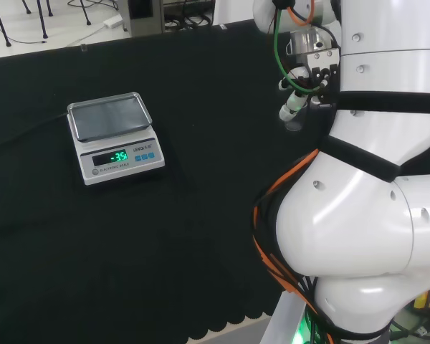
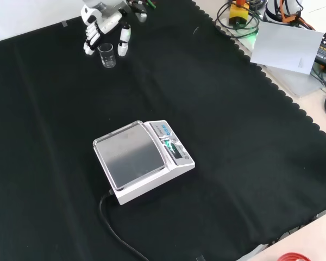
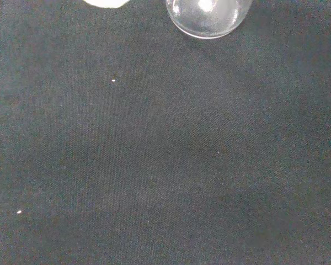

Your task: Pick up the beaker.

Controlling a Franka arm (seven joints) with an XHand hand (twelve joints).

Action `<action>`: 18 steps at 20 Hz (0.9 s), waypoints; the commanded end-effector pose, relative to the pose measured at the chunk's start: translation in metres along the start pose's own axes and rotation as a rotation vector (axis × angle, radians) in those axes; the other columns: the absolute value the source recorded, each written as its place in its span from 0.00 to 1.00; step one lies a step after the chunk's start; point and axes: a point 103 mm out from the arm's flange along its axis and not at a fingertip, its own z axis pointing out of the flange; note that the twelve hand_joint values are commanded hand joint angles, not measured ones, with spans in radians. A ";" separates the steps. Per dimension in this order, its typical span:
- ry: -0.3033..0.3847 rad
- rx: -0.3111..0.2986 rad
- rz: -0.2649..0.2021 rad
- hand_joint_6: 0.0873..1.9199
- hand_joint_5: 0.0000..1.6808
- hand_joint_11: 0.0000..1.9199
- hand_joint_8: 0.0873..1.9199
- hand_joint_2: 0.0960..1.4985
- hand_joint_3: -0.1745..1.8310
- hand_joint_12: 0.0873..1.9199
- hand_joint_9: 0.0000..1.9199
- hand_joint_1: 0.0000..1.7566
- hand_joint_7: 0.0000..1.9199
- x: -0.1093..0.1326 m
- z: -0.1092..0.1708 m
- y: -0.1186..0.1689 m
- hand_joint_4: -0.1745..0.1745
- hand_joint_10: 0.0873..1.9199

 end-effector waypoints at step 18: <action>0.015 -0.010 0.010 0.48 0.29 0.31 0.46 0.72 0.00 0.68 0.31 0.63 0.15 -0.005 0.011 0.023 0.02 0.45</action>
